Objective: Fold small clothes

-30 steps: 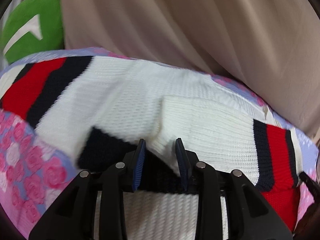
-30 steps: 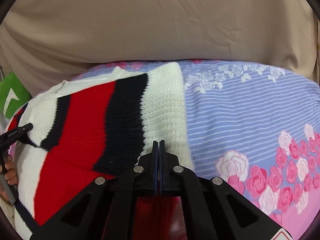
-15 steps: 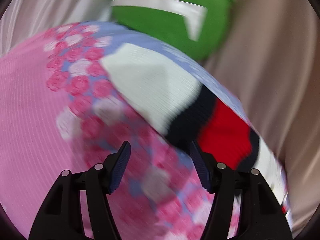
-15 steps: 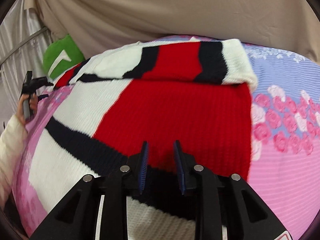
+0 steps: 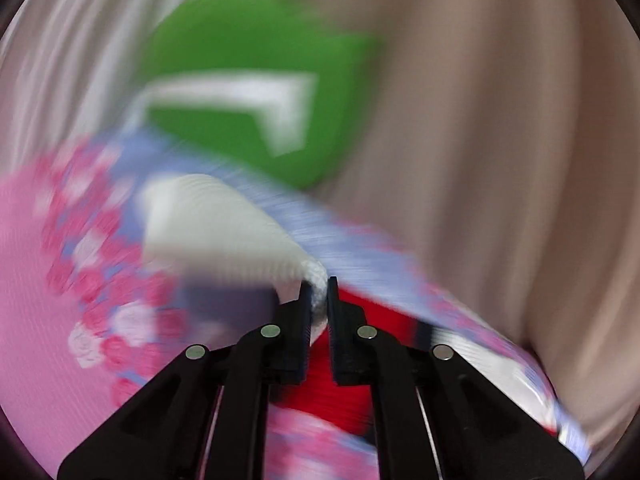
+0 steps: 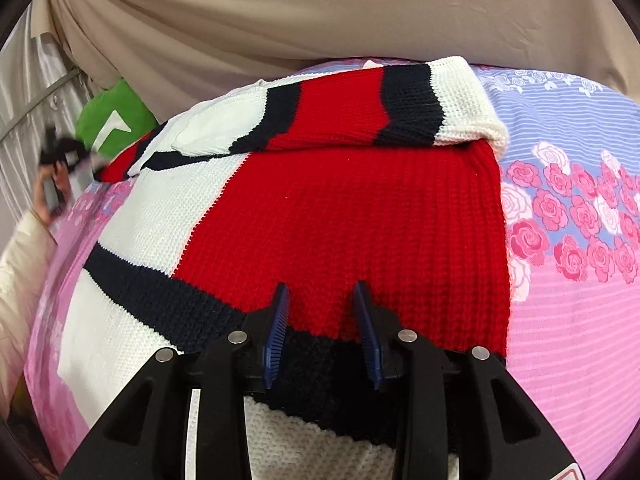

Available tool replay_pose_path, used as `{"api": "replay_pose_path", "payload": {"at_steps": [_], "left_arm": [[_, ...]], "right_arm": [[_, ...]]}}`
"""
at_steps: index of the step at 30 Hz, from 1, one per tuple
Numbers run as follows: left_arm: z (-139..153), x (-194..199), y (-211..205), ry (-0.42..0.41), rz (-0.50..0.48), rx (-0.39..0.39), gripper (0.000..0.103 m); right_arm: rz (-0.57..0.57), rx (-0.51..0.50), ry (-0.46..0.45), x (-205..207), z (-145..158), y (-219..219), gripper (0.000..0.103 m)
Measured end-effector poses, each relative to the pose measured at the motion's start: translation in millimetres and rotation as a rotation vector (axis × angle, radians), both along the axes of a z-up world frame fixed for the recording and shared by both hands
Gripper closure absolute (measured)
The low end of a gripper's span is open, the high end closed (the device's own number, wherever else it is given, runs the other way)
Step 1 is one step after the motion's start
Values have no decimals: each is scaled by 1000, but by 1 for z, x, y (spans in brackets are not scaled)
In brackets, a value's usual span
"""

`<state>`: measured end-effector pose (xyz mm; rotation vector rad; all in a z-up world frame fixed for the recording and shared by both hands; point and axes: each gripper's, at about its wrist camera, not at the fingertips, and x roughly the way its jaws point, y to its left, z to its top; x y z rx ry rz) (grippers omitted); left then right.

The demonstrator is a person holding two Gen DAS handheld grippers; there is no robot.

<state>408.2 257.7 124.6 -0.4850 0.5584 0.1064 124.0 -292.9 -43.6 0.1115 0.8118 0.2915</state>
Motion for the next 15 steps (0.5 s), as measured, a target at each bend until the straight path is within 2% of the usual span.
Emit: {"api": "replay_pose_path", "payload": {"at_steps": [3, 6, 7, 9, 10, 11, 12, 13, 15], "left_arm": [[53, -23, -109, -110, -211, 114, 97], [70, -43, -219, -154, -415, 171, 97], [65, -47, -262, -141, -501, 180, 96], [45, -53, -325, -95, -607, 189, 92], [29, -55, -355, -64, -650, 197, 81], [10, -58, -383, -36, -688, 212, 59], [-9, -62, -405, -14, -712, 231, 49], [-27, -73, -421, 3, -731, 250, 43], [-56, -97, -436, 31, -759, 300, 44]], "right_arm": [[-2, 24, 3, 1, -1, -3, 70], [-6, 48, 3, 2, -2, -5, 70], [-9, 56, 2, 2, -3, -6, 70], [-11, 68, 2, 2, -4, -7, 70], [-12, 76, 2, 1, -4, -8, 70], [-14, 82, 1, 1, -5, -8, 70], [-16, 89, 1, 1, -5, -9, 70], [-18, 102, -1, 0, -5, -11, 68], [-15, 131, -4, 0, -4, -15, 66]]}}
